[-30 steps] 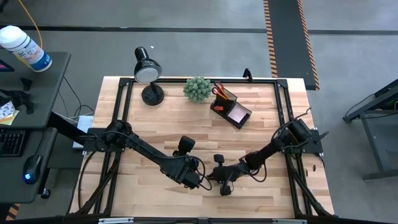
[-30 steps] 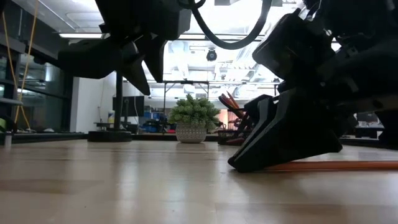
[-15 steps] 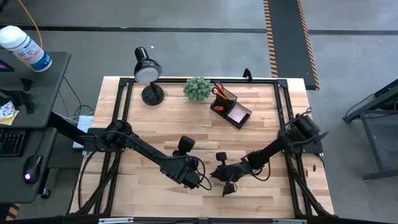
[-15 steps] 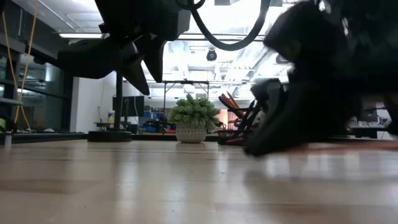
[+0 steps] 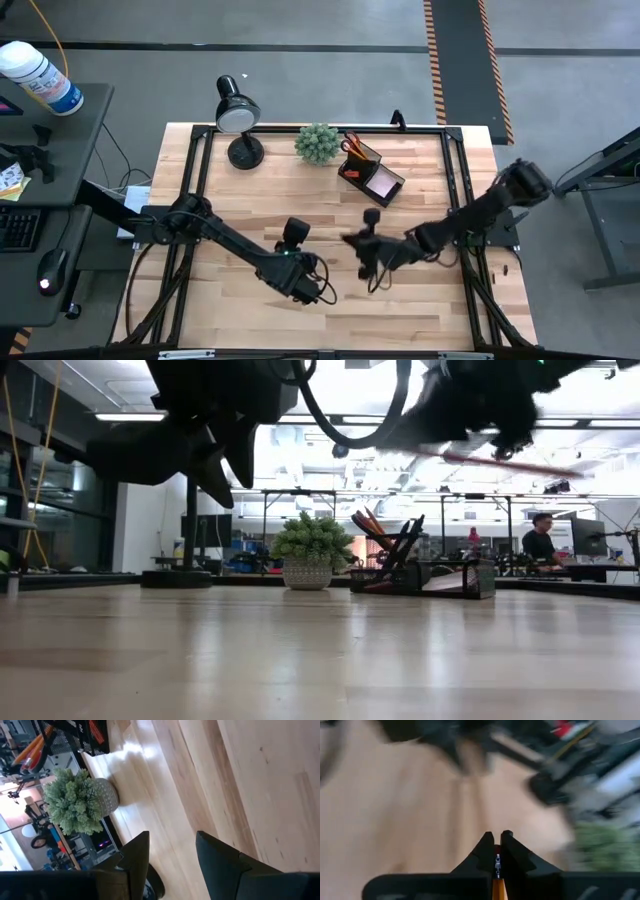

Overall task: Pick and place office supplies into organizer
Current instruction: Put the yellow pencil into the black desk organizer

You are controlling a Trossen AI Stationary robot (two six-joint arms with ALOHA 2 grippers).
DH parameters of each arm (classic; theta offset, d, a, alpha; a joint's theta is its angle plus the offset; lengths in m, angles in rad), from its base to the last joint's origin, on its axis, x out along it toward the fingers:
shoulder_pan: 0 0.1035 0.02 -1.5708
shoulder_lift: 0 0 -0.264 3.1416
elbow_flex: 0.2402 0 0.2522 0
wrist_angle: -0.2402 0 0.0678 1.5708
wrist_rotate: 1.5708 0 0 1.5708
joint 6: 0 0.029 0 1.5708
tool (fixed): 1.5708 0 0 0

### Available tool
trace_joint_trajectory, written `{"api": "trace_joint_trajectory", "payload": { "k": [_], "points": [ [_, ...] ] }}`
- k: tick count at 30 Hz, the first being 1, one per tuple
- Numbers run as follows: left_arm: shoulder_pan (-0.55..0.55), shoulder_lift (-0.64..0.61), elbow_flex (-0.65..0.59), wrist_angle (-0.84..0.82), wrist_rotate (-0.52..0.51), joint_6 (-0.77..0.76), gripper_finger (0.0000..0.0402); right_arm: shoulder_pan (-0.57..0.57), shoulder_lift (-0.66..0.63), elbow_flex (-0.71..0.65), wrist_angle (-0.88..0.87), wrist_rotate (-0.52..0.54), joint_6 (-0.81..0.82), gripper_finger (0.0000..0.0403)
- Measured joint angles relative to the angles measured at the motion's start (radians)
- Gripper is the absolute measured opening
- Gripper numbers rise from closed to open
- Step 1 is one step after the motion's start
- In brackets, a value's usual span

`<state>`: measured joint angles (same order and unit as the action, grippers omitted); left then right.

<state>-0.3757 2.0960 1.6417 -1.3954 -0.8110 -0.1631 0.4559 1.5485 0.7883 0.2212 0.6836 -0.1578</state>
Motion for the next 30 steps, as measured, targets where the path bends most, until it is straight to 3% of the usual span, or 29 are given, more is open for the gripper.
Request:
{"api": "trace_joint_trajectory", "payload": {
  "k": [4,8,16,24,30],
  "points": [
    [-0.017,0.000,0.000,0.001,-0.012,-0.007,0.0150,-0.054,-0.095,0.000,0.021,0.118,-0.133,0.0007],
    [-0.038,0.000,0.000,-0.001,-0.017,-0.028,0.0150,-0.142,-0.164,-0.005,0.110,0.120,-0.234,0.0007],
    [-0.079,0.000,0.000,-0.004,-0.044,-0.086,0.0150,-0.426,-0.232,-0.179,0.523,-0.128,-0.296,0.0007],
    [-0.097,0.000,0.000,-0.005,-0.080,-0.131,0.0150,-0.694,-0.207,-0.348,1.077,-0.447,-0.193,0.0007],
    [-0.096,0.000,0.000,-0.001,-0.093,-0.133,0.0150,-0.826,-0.152,-0.344,1.197,-0.600,-0.095,0.0007]
  ]
}}
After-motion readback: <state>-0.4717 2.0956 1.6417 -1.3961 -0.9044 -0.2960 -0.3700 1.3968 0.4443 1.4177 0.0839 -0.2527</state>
